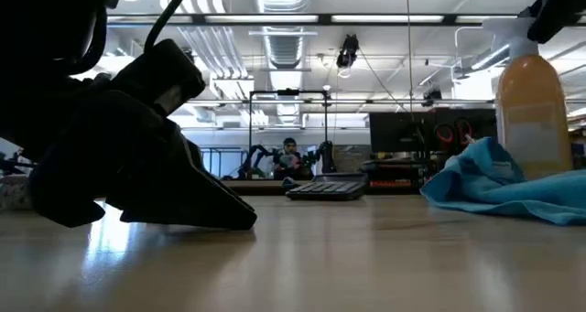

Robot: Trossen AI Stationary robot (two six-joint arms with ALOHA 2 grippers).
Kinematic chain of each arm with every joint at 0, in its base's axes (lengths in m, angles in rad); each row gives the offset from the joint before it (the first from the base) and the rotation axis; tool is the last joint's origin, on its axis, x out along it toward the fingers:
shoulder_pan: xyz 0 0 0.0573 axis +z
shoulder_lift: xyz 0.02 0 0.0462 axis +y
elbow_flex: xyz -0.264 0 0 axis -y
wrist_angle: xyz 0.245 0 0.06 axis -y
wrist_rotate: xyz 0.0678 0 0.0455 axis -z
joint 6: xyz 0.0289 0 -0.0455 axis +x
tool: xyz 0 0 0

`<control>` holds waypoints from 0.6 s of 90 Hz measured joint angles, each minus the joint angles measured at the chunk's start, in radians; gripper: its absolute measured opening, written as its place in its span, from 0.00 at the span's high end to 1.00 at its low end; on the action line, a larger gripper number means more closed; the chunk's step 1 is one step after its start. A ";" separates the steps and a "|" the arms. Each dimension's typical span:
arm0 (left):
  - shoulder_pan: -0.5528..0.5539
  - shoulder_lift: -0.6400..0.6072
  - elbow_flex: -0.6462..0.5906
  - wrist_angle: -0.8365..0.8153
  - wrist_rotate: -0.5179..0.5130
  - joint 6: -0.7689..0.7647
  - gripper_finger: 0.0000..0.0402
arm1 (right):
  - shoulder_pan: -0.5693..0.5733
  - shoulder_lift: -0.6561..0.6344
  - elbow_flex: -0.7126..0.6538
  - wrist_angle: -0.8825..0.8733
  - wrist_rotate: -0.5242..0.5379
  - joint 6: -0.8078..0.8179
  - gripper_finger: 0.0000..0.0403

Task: Apply microfiber cloth
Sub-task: Spray the front and back of the cellphone using the spray bottle

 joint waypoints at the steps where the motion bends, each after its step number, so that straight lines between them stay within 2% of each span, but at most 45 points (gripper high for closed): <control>1: 0.000 -0.001 0.000 -0.001 0.000 0.000 0.57 | 0.000 0.000 0.005 0.000 0.000 0.004 0.78; 28: 0.000 -0.036 0.000 -0.047 -0.004 -0.001 0.57 | 0.000 -0.001 0.156 0.007 0.007 0.075 0.81; 41: 0.003 -0.036 0.000 -0.050 -0.005 -0.003 0.58 | 0.000 -0.005 0.180 0.013 0.004 0.156 0.81; 54: 0.005 -0.035 0.000 -0.053 -0.008 -0.002 0.59 | 0.000 -0.006 0.178 0.022 0.004 0.166 0.81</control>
